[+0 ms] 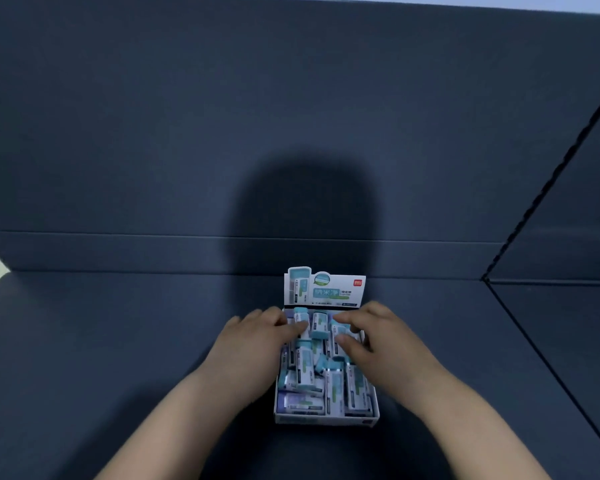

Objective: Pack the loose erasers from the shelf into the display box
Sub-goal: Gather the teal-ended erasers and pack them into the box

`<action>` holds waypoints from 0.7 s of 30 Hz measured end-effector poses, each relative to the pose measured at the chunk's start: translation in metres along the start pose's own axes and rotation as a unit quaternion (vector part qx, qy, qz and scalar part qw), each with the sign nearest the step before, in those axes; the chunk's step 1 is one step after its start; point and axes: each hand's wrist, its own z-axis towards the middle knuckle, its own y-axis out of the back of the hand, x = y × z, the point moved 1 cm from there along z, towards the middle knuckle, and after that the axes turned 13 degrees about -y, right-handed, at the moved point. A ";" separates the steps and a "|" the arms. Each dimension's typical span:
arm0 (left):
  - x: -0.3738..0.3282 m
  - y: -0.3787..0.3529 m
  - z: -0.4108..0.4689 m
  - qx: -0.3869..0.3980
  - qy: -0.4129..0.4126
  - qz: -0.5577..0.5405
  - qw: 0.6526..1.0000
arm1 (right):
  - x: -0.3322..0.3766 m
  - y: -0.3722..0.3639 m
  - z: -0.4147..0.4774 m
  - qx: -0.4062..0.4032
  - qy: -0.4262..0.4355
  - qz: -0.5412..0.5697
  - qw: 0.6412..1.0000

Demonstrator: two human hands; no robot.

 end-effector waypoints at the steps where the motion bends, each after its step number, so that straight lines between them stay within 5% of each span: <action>1: 0.003 -0.001 -0.001 0.003 0.004 -0.007 1.000 | 0.000 0.000 0.002 0.003 0.002 -0.002 1.000; 14: 0.004 0.000 0.015 -0.016 0.025 -0.097 0.995 | 0.012 -0.007 0.026 0.034 0.044 -0.091 0.994; 21: 0.009 0.000 0.020 -0.013 0.013 -0.080 0.997 | 0.010 -0.008 0.031 -0.023 0.106 -0.164 0.981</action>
